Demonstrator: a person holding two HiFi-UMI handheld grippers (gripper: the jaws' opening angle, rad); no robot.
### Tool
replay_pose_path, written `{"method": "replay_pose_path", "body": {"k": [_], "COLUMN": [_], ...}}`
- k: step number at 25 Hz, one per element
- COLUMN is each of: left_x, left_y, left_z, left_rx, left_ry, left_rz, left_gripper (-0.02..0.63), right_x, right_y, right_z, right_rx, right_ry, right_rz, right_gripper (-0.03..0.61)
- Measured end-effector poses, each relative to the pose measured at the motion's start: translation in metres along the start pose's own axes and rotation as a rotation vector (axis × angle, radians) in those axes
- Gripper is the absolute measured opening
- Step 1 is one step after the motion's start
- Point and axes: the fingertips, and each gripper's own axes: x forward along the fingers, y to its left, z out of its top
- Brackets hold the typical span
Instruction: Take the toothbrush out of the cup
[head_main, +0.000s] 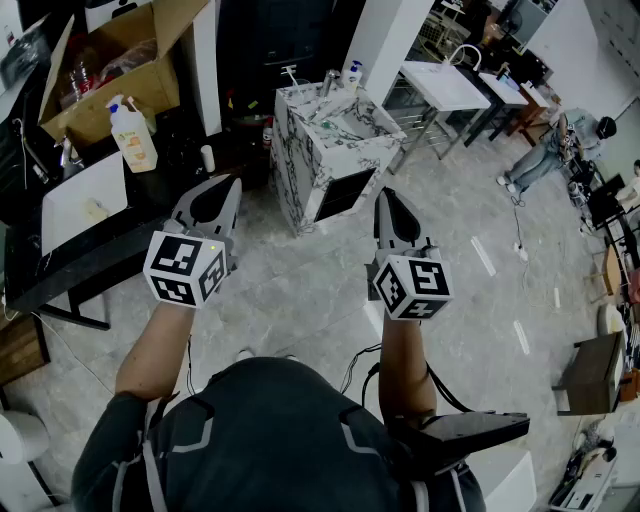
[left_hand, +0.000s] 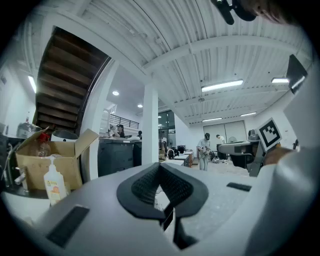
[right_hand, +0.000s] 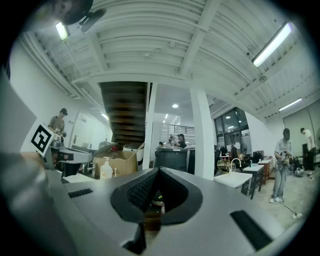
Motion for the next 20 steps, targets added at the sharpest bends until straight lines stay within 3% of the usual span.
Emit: {"method": "replay_pose_path", "body": {"k": [13,18,20], "left_x": [-0.006,-0.009,-0.009], "left_y": [-0.001,0.012,0.02], "left_z": [0.001,0.011,0.013], "left_rx": [-0.042,-0.017,-0.002], "left_ry": [0.018,0.001,0.003], "left_rz": [-0.069,-0.056,-0.036], "left_gripper": [0.008,0.008,0.008], "right_x": [0.001,0.01,0.016], "right_y": [0.008,0.021,0.018], "right_z": [0.003,0.012,0.012], "right_rx": [0.033,0.036,0.114], "right_ry": [-0.002,-0.008,-0.027], "right_rz": [0.01,0.021,-0.015], "right_gripper": [0.026,0.028,0.028]}}
